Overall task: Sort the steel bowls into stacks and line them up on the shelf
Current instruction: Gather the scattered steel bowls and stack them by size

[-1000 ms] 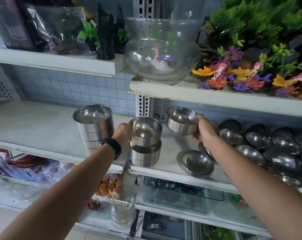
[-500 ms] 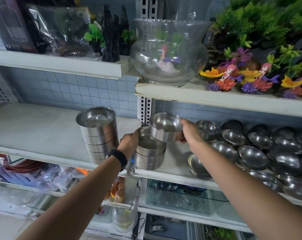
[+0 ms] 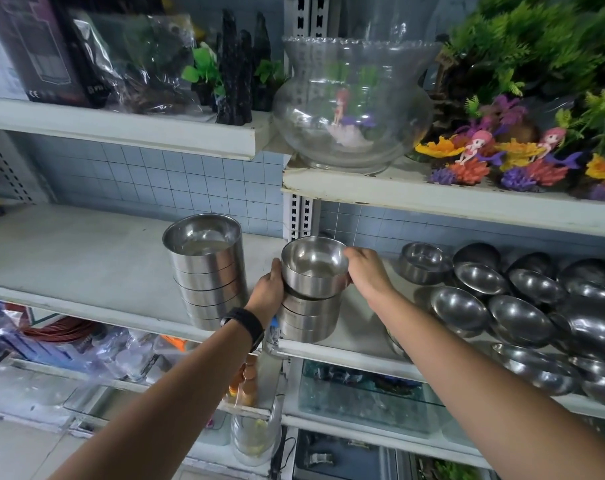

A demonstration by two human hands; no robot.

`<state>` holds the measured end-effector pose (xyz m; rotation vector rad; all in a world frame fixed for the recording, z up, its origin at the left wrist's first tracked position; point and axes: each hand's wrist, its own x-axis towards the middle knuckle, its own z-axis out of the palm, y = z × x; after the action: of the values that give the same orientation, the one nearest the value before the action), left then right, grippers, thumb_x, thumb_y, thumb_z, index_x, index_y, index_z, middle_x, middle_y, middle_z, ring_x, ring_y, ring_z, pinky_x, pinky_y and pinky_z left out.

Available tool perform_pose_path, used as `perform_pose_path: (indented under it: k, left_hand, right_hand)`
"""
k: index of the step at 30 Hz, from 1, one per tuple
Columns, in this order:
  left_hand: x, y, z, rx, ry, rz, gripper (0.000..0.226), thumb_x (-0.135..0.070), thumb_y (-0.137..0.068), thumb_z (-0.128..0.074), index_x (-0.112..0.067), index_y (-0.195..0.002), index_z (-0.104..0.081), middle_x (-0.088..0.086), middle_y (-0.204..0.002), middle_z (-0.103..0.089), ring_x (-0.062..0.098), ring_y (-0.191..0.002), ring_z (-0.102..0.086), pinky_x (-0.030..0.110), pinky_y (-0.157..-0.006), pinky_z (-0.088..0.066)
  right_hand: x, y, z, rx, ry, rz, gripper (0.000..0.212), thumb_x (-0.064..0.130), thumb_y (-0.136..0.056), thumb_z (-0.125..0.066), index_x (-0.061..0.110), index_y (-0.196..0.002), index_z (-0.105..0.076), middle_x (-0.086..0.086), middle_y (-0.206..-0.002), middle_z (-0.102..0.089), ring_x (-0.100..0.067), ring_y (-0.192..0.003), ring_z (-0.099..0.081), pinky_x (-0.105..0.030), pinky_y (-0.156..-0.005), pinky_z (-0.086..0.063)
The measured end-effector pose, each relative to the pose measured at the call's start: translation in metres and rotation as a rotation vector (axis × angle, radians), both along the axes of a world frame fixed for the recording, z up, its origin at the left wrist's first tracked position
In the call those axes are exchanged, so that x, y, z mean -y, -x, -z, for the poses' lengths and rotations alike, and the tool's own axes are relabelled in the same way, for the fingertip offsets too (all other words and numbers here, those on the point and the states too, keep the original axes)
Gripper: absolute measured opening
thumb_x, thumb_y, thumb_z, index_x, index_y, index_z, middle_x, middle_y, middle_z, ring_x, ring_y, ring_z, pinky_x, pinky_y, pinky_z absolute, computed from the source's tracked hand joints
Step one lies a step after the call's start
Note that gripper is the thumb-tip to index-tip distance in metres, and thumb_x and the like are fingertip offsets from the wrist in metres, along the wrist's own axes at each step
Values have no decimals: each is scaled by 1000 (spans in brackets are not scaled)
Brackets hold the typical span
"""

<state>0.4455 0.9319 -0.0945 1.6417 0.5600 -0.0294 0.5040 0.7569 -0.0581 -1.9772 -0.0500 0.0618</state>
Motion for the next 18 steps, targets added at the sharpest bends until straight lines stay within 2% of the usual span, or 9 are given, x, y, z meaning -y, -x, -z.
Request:
perform_pose_path:
  k: [4, 6, 7, 8, 10, 12, 13, 16, 18]
  left_hand:
    - [1, 3, -4, -5, 47, -9, 78, -62, -103, -18, -3, -131, -60, 21, -119, -67, 31, -112, -64, 40, -99, -49]
    - [3, 6, -9, 21, 101, 1, 77, -59, -105, -15, -4, -109, -69, 13, -89, -72, 16, -84, -69, 32, -82, -53]
    - [5, 8, -13, 40, 124, -5, 75, -59, -104, -13, -9, -86, -66, 6, -70, -66, 11, -68, -63, 27, -71, -50]
    - [5, 9, -16, 46, 137, -3, 73, -62, -103, -11, -14, -75, -59, 1, -61, -58, 11, -60, -56, 26, -64, -44]
    - [6, 12, -19, 61, 164, 22, 70, -64, -101, -9, -20, -73, -55, -3, -63, -58, 9, -63, -55, 23, -60, -40]
    - [7, 14, -21, 102, 163, 77, 66, -61, -103, -8, -26, -93, -63, -5, -83, -73, -2, -77, -65, 14, -56, -47]
    - [9, 15, -21, 116, 172, 93, 65, -60, -103, -8, -27, -102, -64, 1, -97, -73, -2, -87, -65, 12, -56, -49]
    - [12, 15, -22, 135, 192, 115, 65, -59, -104, -10, -26, -106, -66, 15, -107, -75, 11, -102, -65, 26, -78, -54]
    - [12, 14, -21, 129, 214, 107, 64, -57, -105, -11, -25, -99, -67, 12, -103, -76, 7, -95, -64, 28, -78, -52]
  right_hand:
    - [-4, 0, 4, -19, 34, -6, 37, 27, -88, -43, 2, -65, -57, -13, -64, -66, -28, -68, -61, -36, -70, -45]
    - [-5, 0, 5, -11, 55, 2, 36, 28, -90, -42, 4, -66, -54, -14, -69, -65, -29, -72, -59, -36, -69, -43]
    - [-6, 1, 6, -4, 57, 5, 34, 26, -92, -42, 8, -64, -50, -11, -68, -60, -27, -71, -55, -35, -68, -40]
    - [-7, 2, 6, -1, 55, 8, 33, 23, -94, -42, 12, -63, -46, -7, -66, -55, -24, -70, -50, -35, -66, -37]
    - [-9, 3, 8, -14, 38, 16, 32, 20, -97, -42, 15, -65, -43, -2, -67, -49, -21, -69, -44, -34, -64, -33]
    - [-9, 3, 10, -38, 10, 20, 29, 20, -98, -42, 14, -70, -48, -1, -71, -51, -20, -71, -44, -34, -67, -34]
    - [-8, 3, 11, -55, -9, 17, 28, 21, -98, -41, 14, -73, -51, 0, -73, -54, -20, -73, -46, -34, -69, -35]
    - [-9, 5, 13, -131, -81, 3, 29, 26, -100, -37, 16, -81, -57, 1, -77, -56, -20, -77, -48, -35, -74, -38]
    - [-11, 7, 16, -185, -143, -6, 34, 31, -102, -35, 20, -84, -62, 2, -85, -65, -20, -84, -56, -36, -83, -45]
